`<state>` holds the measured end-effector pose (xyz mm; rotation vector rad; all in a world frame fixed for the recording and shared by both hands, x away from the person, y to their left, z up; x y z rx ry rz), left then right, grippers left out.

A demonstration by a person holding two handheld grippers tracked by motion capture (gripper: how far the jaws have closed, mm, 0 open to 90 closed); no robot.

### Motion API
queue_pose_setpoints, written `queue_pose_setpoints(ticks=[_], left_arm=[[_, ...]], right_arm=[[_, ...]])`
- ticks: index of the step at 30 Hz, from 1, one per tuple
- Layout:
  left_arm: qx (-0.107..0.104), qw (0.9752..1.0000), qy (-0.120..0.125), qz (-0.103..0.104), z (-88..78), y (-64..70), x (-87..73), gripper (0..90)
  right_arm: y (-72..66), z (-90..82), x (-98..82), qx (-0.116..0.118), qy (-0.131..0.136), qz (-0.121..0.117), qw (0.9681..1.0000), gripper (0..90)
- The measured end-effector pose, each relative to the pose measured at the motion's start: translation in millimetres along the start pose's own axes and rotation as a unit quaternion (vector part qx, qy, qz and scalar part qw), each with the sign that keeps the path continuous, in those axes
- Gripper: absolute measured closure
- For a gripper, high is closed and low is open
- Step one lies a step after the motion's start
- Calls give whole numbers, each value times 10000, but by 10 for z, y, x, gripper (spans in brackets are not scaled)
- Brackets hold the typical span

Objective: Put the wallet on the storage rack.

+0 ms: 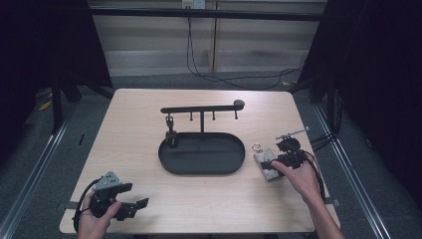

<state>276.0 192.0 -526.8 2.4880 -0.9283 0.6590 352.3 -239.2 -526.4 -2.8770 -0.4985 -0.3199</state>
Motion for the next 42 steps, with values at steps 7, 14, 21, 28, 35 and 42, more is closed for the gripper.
queue_pose_setpoints(ticks=[7, 14, 21, 28, 35, 42], left_arm=[[-15, 9999, 129, 24, -42, -2, 23, 161], [-3, 9999, 150, 11, -50, -5, 25, 161], [8, 9998, 139, 107, -58, 25, 27, 161], [100, 9995, 269, 90, -102, 1, 46, 169], [74, 9996, 271, 72, -96, 6, 46, 169], [117, 9995, 302, 31, -105, -17, 47, 173]], right_arm=[[126, 86, 36, -32, -289, 164, 9994, 240], [169, 158, 65, -116, -606, 164, 9980, 257], [164, 217, 101, -260, -926, 14, 9954, 279], [193, 288, 133, -282, -1069, 27, 9939, 298], [197, 370, 137, -252, -1261, 125, 9916, 269], [200, 446, 141, -184, -1401, 160, 9898, 254]])
Point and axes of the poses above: each handheld gripper's, and its own axes: z roughly forward along the jaws, x roughly out of its top, y roughly to its right, the point moved 10 cm from there along z, roughly forward along the jaws, and after that the axes turned 14 degrees about -y, right-handed, at the moved point
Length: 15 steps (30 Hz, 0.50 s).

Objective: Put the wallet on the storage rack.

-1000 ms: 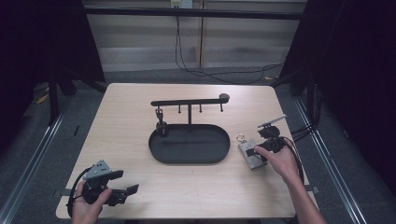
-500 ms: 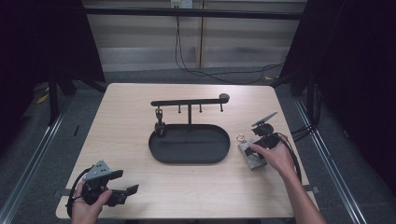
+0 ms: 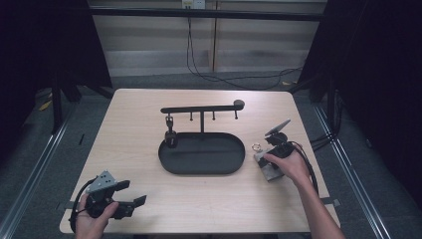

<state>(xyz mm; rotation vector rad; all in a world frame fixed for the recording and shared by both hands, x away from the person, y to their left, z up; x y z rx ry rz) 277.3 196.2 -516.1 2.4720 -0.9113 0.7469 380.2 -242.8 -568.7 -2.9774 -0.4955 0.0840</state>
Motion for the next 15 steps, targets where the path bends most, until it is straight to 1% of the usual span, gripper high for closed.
queue_pose_setpoints(ticks=[2, 4, 6, 7, 9, 10, 11, 13, 15], left_arm=[[-5, 10000, 0, -3, 1, -3, 1, 174], [-4, 10000, -17, 13, 0, -8, -2, 175], [8, 10000, -21, 3, 5, -11, -3, 175], [-18, 10000, -31, 3, 7, -8, -3, 175], [-30, 10000, -27, 15, 6, -8, 0, 182], [-30, 10000, -22, 14, 5, -9, 2, 182], [-39, 10000, -30, 5, 4, -9, 1, 182], [-38, 10000, -19, 6, 2, -18, 0, 182], [-64, 10000, -16, -30, 6, -14, -1, 182]], right_arm=[[8, 25, 7, -64, -47, -18, 10000, 249], [4, 24, 16, -62, -43, -24, 10000, 256], [2, 21, 12, -88, -129, -25, 9999, 261], [-1, 15, 10, -104, -197, -23, 9997, 261], [-8, 19, 24, -191, -286, -53, 9994, 262], [-18, 24, 30, -223, -334, -19, 9992, 261], [-16, 32, 40, -263, -363, -59, 9990, 261], [-23, 41, 48, -324, -421, -19, 9986, 262], [-25, 44, 52, -363, -414, -5, 9985, 267]])
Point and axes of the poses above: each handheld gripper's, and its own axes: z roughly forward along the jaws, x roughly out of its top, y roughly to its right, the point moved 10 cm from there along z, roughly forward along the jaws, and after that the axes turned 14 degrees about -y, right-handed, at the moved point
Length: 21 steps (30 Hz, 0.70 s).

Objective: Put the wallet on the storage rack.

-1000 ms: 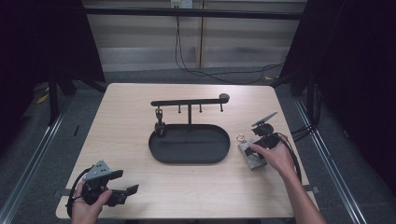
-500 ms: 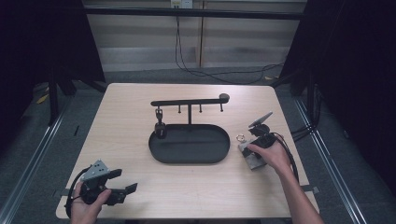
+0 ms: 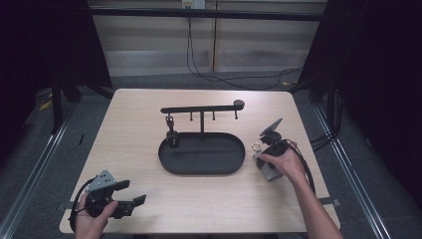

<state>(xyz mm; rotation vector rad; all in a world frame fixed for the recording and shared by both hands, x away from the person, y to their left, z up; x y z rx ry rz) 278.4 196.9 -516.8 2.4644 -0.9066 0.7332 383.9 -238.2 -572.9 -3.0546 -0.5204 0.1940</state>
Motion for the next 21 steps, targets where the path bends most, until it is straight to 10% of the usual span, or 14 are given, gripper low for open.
queue_pose_setpoints(ticks=[21], left_arm=[[-32, 10000, 24, 18, -3, 2, 9, 182]], right_arm=[[-22, -97, 13, 106, -207, 116, 9997, 340]])
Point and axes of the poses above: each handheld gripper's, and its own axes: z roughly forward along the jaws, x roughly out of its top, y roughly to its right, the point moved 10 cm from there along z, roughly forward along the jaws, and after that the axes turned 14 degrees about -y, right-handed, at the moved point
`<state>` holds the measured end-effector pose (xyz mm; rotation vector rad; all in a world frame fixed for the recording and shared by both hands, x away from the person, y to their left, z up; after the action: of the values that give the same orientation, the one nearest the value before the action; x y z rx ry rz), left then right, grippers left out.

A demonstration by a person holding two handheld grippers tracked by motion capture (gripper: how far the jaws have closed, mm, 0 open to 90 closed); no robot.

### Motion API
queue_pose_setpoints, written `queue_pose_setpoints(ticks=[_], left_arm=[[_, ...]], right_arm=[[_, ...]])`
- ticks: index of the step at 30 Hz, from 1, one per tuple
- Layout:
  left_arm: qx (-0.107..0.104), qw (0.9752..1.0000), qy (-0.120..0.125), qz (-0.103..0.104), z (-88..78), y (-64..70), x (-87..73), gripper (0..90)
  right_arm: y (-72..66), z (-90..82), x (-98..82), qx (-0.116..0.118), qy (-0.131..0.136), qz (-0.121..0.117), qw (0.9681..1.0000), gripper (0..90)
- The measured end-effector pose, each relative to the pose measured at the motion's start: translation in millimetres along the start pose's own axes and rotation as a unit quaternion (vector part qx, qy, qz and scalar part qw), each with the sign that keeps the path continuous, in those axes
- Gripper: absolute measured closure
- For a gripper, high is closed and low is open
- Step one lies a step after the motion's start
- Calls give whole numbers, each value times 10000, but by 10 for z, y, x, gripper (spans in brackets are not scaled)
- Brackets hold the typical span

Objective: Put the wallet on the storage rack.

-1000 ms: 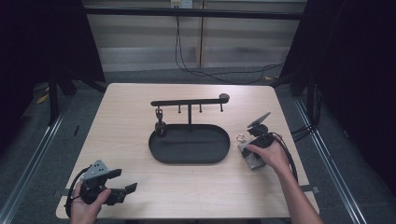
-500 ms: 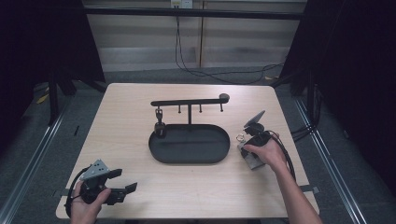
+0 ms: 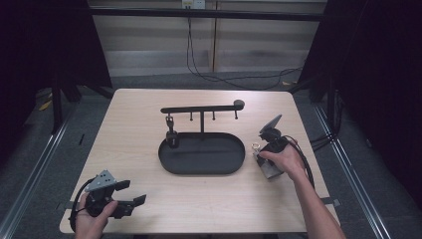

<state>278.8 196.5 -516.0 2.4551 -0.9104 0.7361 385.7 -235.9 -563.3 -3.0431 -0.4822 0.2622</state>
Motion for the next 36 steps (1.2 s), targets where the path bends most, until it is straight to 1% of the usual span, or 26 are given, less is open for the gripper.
queue_pose_setpoints(ticks=[4, 6, 8, 14, 19, 20, 22, 24, 31, 36], left_arm=[[9, 10000, -27, 49, -4, -2, -7, 181], [-22, 10000, -11, 26, -3, 6, -5, 182], [-12, 10000, -22, 44, -8, 7, -10, 181], [-31, 10000, -39, 53, -2, 12, -9, 181], [-25, 10000, -13, 40, -7, 10, -6, 181], [-38, 10000, -27, 43, -5, 12, -9, 181], [-24, 10000, -14, 42, -7, 12, -6, 182], [-50, 10000, -24, 33, -6, 15, -8, 181], [-47, 10000, -25, 2, -6, -1, -8, 181], [-43, 10000, -44, 1, 8, -11, -5, 181]], right_arm=[[14, -15, -26, -12, 3, 27, 10000, 340], [11, -25, -41, 19, 0, 35, 10000, 340], [11, -32, -57, -22, -5, 21, 10000, 341], [-2, -62, -110, 81, -67, 42, 9999, 341], [26, -95, -149, 98, -19, 102, 9999, 341], [25, -108, -162, 107, -35, 127, 9999, 341], [33, -135, -184, 48, -39, 92, 9999, 341], [27, -183, -196, 54, -7, 106, 9999, 341], [7, -305, -205, 87, 77, 76, 9999, 341], [31, -397, -215, 35, 113, 81, 9999, 341]])
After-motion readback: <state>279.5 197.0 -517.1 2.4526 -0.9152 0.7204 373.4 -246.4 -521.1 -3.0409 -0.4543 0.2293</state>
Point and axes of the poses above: each handheld gripper's, and its own axes: z roughly forward along the jaws, x roughly out of its top, y roughly to its right, the point moved 10 cm from there along z, roughly forward along the jaws, and after that the axes turned 14 degrees about -y, right-handed, at the moved point
